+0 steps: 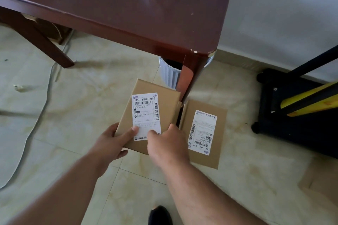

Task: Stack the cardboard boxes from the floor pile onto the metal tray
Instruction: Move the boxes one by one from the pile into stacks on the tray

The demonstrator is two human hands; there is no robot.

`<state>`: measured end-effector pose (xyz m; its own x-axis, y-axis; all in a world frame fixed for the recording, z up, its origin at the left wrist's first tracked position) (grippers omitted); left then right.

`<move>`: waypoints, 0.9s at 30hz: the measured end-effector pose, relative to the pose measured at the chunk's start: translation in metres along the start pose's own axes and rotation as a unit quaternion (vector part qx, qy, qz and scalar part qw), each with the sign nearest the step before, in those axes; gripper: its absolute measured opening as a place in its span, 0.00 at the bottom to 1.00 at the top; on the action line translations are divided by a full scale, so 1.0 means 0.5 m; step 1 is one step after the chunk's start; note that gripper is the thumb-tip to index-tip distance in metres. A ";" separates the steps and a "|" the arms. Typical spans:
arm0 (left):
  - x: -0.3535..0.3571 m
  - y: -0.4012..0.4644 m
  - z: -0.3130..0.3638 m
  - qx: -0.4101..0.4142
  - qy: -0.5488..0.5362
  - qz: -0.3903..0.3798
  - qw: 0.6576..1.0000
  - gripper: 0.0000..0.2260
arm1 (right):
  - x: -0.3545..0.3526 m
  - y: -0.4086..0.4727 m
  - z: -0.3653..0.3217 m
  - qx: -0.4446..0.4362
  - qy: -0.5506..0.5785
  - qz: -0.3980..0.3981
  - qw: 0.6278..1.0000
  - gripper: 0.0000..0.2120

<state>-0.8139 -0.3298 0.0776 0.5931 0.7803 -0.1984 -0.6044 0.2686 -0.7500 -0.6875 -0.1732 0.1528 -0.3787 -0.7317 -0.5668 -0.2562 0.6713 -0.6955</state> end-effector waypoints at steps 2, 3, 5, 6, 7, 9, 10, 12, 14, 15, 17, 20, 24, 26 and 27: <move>0.012 0.019 -0.004 -0.006 0.009 -0.003 1.000 0.27 | -0.002 0.018 0.002 0.014 -0.008 0.002 1.000 0.24; 0.017 0.026 -0.004 -0.007 0.012 -0.003 1.000 0.27 | -0.003 0.027 0.003 0.020 -0.009 0.002 1.000 0.25; 0.028 0.041 -0.005 -0.009 0.015 -0.004 1.000 0.25 | -0.002 0.044 0.006 0.030 -0.008 -0.001 1.000 0.26; 0.034 0.047 -0.006 -0.010 0.017 -0.004 1.000 0.24 | -0.003 0.051 0.008 0.035 -0.006 -0.003 0.999 0.27; 0.039 0.053 -0.007 -0.011 0.021 -0.006 1.000 0.24 | -0.002 0.057 0.010 0.039 -0.003 -0.007 0.999 0.27; 0.050 0.064 -0.011 -0.013 0.029 -0.012 0.999 0.24 | 0.000 0.068 0.016 0.048 0.002 -0.017 0.999 0.28; 0.053 0.067 -0.012 -0.015 0.033 -0.013 0.999 0.24 | 0.001 0.071 0.018 0.051 0.001 -0.022 0.998 0.29; 0.063 0.074 -0.014 -0.017 0.038 -0.017 0.999 0.25 | 0.002 0.079 0.022 0.055 0.001 -0.025 0.998 0.30; 0.071 0.079 -0.018 -0.020 0.042 -0.021 0.999 0.26 | 0.005 0.085 0.027 0.057 0.003 -0.030 0.998 0.31; 0.076 0.081 -0.022 -0.023 0.042 -0.023 0.999 0.26 | 0.007 0.086 0.029 0.059 0.006 -0.033 0.998 0.32; 0.085 0.083 -0.027 -0.028 0.042 -0.030 0.998 0.26 | 0.010 0.089 0.034 0.063 0.012 -0.035 0.997 0.33; 0.094 0.087 -0.037 -0.034 0.039 -0.036 0.998 0.25 | 0.012 0.095 0.042 0.064 0.012 -0.035 0.997 0.32; 0.100 0.097 -0.054 -0.041 0.042 -0.043 0.997 0.26 | 0.022 0.099 0.051 0.065 0.015 -0.045 0.997 0.33; 0.101 0.100 -0.062 -0.044 0.046 -0.049 0.997 0.26 | 0.028 0.097 0.056 0.064 0.017 -0.050 0.997 0.32; 0.102 0.102 -0.065 -0.043 0.045 -0.052 0.997 0.27 | 0.031 0.096 0.059 0.062 0.020 -0.051 0.997 0.32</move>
<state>-0.7973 -0.2948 0.0085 0.6977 0.6959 -0.1697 -0.4912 0.2923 -0.8206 -0.6794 -0.1558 0.0979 -0.3914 -0.7883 -0.4748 -0.1835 0.5725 -0.7991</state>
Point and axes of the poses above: each hand's wrist, its own y-axis towards the middle knuckle, its own x-axis out of the palm, z = x × y, the point moved 8 cm from there along y, towards the middle knuckle, and after that the axes turned 3 degrees about z, right-handed, at the moved point
